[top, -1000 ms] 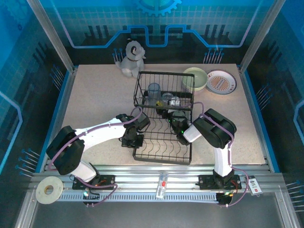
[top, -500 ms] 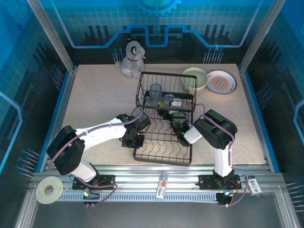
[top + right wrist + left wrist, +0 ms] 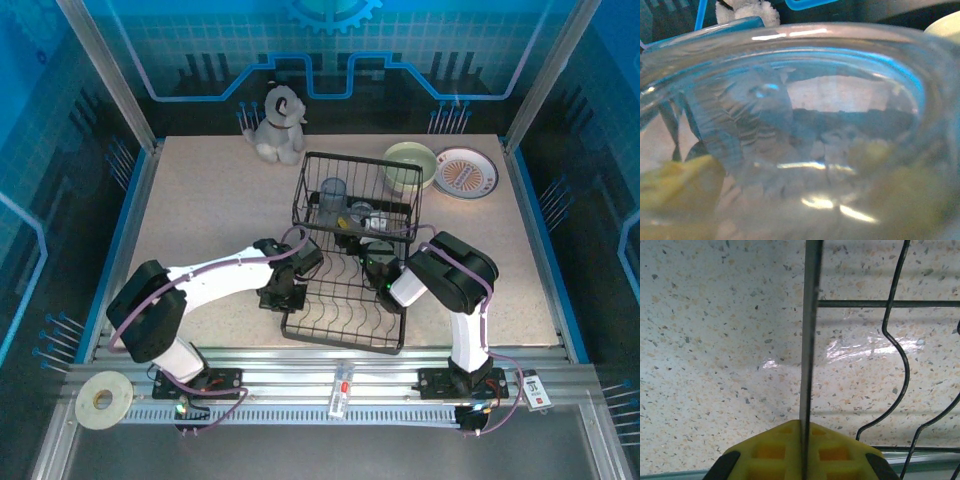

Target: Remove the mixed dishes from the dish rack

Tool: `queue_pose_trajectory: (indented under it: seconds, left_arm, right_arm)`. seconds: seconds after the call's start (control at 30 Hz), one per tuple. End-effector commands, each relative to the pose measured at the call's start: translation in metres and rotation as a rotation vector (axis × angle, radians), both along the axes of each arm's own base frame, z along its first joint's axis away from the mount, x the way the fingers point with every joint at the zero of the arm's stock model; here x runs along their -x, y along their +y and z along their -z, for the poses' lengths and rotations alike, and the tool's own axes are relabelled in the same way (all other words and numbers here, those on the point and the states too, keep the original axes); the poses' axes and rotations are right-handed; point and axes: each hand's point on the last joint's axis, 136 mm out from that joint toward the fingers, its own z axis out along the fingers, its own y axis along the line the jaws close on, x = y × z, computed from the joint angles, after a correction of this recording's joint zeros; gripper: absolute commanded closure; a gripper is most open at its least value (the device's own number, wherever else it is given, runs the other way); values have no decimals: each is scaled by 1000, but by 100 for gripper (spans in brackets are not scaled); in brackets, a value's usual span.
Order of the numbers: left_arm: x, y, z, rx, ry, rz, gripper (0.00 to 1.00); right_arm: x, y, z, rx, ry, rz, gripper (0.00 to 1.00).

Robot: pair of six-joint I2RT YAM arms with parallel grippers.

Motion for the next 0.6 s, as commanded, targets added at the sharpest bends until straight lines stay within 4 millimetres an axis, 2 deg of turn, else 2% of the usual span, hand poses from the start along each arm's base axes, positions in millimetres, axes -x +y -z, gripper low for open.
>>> queue_pose_trajectory:
  seconds: [0.0,0.13,0.27,0.33,0.43,0.57]
  left_arm:
    - [-100,-55,18,175,-334,-141,100]
    - [-112,-63,19,193,-336,-164,100]
    - [-125,-71,1,227,-352,-166,100]
    - [-129,-69,-7,226,-363,-171,100]
    - [-134,-65,-7,239,-358,-196,100]
    - [-150,-65,-16,262,-388,-204,100]
  right_arm:
    - [95,4,150,462,412,-323,45]
    - [91,4,141,426,423,-335,46]
    - [93,12,127,393,421,-380,46]
    - [93,14,124,393,429,-387,46]
    - [90,15,123,387,432,-402,46]
    - [85,15,114,367,425,-422,46]
